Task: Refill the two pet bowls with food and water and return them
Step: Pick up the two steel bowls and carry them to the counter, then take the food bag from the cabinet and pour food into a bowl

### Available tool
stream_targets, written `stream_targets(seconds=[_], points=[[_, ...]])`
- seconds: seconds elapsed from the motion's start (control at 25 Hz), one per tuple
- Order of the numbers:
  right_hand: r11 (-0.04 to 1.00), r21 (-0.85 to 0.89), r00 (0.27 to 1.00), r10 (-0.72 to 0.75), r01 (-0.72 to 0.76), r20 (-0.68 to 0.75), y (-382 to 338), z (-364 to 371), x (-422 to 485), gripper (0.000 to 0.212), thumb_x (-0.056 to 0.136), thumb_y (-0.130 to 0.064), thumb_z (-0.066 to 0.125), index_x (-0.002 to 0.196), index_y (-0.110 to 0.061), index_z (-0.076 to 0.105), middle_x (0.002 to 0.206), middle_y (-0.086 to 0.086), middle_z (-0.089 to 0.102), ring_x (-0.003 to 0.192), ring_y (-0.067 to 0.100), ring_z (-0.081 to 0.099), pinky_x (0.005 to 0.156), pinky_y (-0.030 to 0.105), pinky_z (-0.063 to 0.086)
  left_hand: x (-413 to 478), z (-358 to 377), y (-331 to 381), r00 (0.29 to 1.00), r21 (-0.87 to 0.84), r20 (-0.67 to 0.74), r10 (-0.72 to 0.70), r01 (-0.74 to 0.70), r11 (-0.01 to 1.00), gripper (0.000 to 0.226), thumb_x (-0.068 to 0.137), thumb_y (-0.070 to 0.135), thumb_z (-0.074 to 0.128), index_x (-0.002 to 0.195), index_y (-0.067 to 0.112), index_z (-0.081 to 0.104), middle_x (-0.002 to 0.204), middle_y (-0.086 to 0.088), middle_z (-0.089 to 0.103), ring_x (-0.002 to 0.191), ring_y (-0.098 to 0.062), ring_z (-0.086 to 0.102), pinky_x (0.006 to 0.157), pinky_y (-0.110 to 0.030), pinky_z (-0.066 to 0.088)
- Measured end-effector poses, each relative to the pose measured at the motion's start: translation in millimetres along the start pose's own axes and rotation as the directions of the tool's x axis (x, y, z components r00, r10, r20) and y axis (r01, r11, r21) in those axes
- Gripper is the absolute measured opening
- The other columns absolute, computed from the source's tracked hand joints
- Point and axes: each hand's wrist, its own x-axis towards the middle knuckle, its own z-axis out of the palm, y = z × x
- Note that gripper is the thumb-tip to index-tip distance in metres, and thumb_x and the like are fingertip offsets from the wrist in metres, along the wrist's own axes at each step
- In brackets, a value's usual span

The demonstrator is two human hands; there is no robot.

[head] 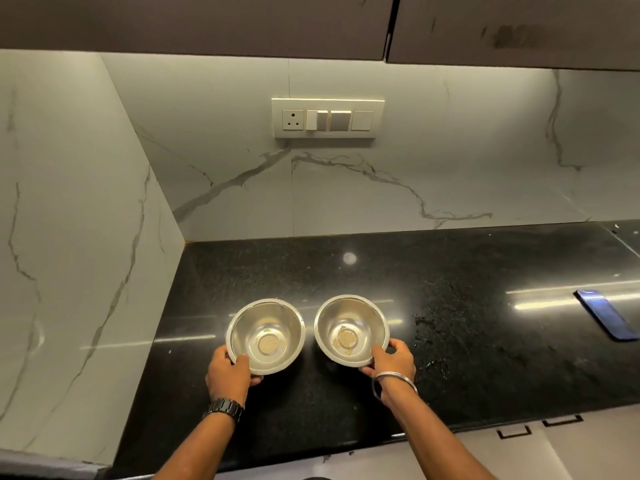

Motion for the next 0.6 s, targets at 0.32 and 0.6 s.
stream_targets(seconds=[0.32, 0.6], points=[[0.893, -0.373, 0.961, -0.277, 0.253, -0.012, -20.7, -28.1, -7.8, 0.047, 0.086, -0.030, 0.078, 0.126, -0.015, 0.059, 0.118, 0.013, 0.072, 0.107, 0.036, 0.069, 0.088, 0.042, 0.053, -49.8, -13.8, 47.3, 0.959, 0.414, -0.065, 0.275, -0.225, 0.882, 0.061, 0.095, 0.031, 0.072, 0.148, 0.012, 0.051, 0.150, -0.018, 0.052, 0.131, -0.045, 0.055, 0.099, -0.057, 0.051], [0.639, -0.293, 0.671, -0.741, 0.712, 0.013, -108.7, -47.0, -51.4, 0.040, 0.084, -0.024, 0.081, 0.121, -0.022, 0.063, 0.093, -0.009, 0.054, 0.082, 0.015, 0.058, 0.074, 0.032, 0.047, -118.9, 5.2, 153.3, 0.720, 0.217, 0.085, 0.689, -0.688, 0.693, 0.054, 0.099, 0.018, 0.071, 0.151, 0.013, 0.054, 0.159, -0.012, 0.048, 0.143, -0.036, 0.051, 0.112, -0.061, 0.048]])
